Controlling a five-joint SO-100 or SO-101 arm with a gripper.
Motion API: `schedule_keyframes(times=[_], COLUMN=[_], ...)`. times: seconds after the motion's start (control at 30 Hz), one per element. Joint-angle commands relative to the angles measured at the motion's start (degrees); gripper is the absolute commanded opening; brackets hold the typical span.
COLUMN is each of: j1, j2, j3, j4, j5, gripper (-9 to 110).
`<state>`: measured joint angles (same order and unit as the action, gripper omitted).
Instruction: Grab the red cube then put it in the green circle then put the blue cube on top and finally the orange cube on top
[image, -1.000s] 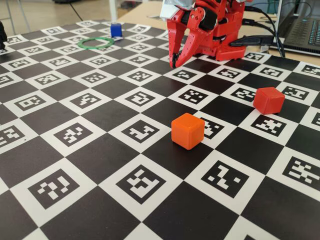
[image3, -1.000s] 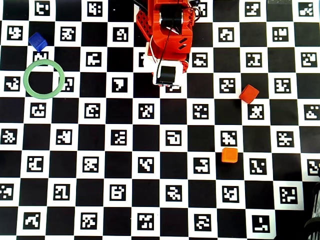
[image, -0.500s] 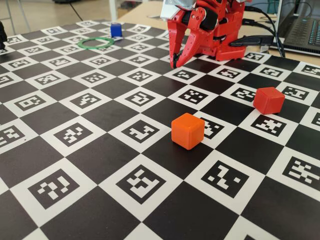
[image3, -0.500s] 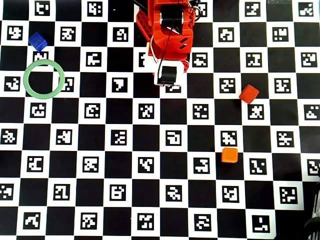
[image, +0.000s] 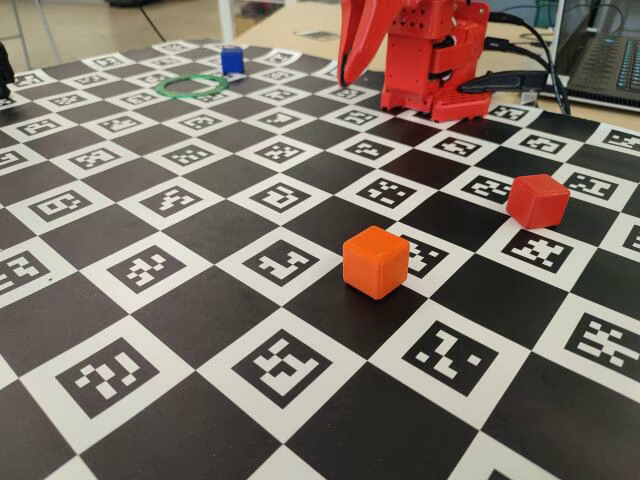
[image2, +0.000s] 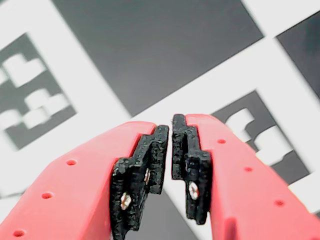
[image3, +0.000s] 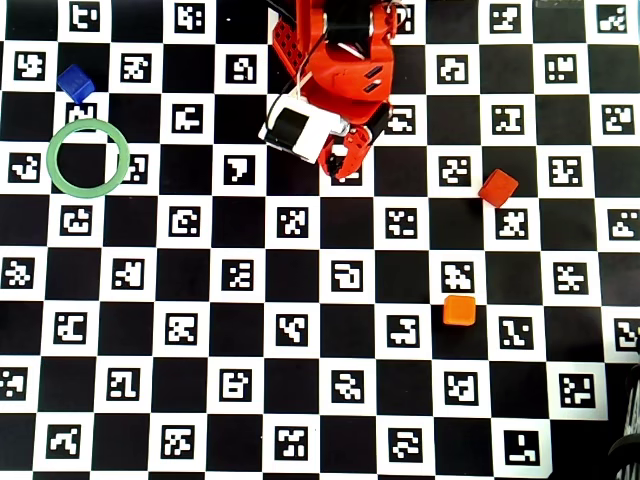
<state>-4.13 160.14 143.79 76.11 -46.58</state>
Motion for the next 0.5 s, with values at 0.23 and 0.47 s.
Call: schedule_keyframes(times=[0.23,0.47], j1=[-10.9,-9.4], j2=[-20.6,-34.5], j3=[-38.4,-52.0], j4=[17.9,25.0], j5=[25.3,40.2], gripper=[-6,4])
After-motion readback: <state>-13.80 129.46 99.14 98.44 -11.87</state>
